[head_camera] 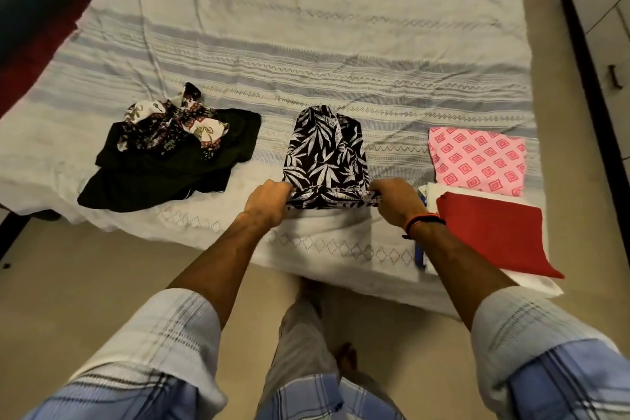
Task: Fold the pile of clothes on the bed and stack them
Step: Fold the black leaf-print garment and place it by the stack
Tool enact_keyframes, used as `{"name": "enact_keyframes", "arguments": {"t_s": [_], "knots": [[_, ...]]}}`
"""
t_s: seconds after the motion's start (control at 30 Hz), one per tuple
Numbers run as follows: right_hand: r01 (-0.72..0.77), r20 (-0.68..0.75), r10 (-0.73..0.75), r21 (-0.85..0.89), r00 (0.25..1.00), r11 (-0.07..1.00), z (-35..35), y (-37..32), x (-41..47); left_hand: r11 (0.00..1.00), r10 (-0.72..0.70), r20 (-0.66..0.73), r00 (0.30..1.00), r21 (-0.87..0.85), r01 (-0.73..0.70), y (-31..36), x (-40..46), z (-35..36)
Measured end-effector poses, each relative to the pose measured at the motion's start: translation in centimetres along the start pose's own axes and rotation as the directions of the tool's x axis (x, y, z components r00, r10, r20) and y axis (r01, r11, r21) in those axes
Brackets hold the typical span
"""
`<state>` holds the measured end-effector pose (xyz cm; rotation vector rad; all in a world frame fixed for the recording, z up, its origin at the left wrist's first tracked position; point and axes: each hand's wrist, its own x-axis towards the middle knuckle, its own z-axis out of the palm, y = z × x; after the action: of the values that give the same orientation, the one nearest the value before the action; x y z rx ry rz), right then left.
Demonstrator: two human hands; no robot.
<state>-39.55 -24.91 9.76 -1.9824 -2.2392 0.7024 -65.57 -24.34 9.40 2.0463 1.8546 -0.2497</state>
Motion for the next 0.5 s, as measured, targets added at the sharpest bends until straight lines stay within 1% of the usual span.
{"name": "enact_keyframes", "arguments": {"t_s": [0.23,0.33,0.37,0.5], "knots": [[-0.051,-0.069,0.053,0.03,0.996,0.998,-2.9,0.2,9.5,0.998,-0.011,-0.054,0.998,-0.056,0.008,-1.0,9.4,-2.8],[-0.07,-0.059,0.073,0.046,0.996,0.996,-3.6,0.3,13.8,0.995,-0.01,-0.06,0.998,-0.1,0.004,-1.6,13.7,-4.3],[-0.097,-0.052,0.1,0.061,0.994,0.993,-3.8,0.2,16.2,0.994,-0.007,-0.052,0.999,-0.107,0.001,-2.3,15.9,-5.2],[-0.14,-0.014,0.141,0.033,0.99,0.99,-4.3,0.5,19.6,0.991,0.009,-0.044,0.999,-0.135,-0.015,-2.8,19.8,-6.4]]}}
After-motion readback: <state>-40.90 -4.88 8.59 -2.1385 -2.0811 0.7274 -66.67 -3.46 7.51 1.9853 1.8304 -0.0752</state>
